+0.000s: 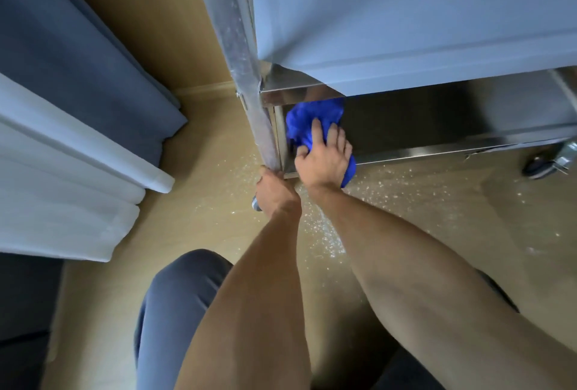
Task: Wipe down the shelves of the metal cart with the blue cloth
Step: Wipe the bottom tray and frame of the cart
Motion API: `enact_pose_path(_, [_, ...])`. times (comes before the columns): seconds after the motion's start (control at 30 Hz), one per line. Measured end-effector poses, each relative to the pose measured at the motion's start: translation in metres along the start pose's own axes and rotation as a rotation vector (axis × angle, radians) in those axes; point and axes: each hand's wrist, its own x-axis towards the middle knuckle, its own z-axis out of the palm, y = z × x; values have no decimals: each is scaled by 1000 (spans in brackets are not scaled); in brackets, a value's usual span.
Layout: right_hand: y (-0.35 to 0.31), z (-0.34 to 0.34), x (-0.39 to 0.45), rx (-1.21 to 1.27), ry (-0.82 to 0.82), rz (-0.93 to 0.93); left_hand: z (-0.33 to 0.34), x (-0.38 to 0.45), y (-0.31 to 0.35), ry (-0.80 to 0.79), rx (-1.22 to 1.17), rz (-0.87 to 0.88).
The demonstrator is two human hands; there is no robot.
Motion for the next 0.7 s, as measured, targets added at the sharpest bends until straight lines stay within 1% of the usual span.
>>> enact_pose_path(0.07, [-20, 6, -13, 35, -69, -60, -3, 1, -2, 12, -4, 10])
enact_pose_path(0.13, [-24, 8, -14, 44, -105, -79, -6, 3, -5, -4, 50, 30])
enact_pose_path(0.27, [-3, 3, -7, 33, -66, -161, -4, 1, -4, 0, 93, -8])
enact_pose_path(0.37, [22, -11, 4, 7, -57, -120, -3, -2, 1, -3, 120, -29])
enact_pose_path(0.47, [76, -33, 23, -53, -14, 11, -4, -2, 3, -7, 181, -43])
enact_pose_path(0.57, [128, -55, 53, -46, 57, 278, 0, -2, 5, -14, 164, -57])
enact_pose_path(0.63, [138, -65, 70, -12, 72, 455, 1, -2, 5, -18, 148, -47])
enact_pose_path(0.67, [135, -66, 72, -5, 69, 498, 1, -2, 4, -21, 148, -41])
enact_pose_path(0.7, [129, -64, 71, 1, 57, 503, 0, -3, 4, -22, 152, -36])
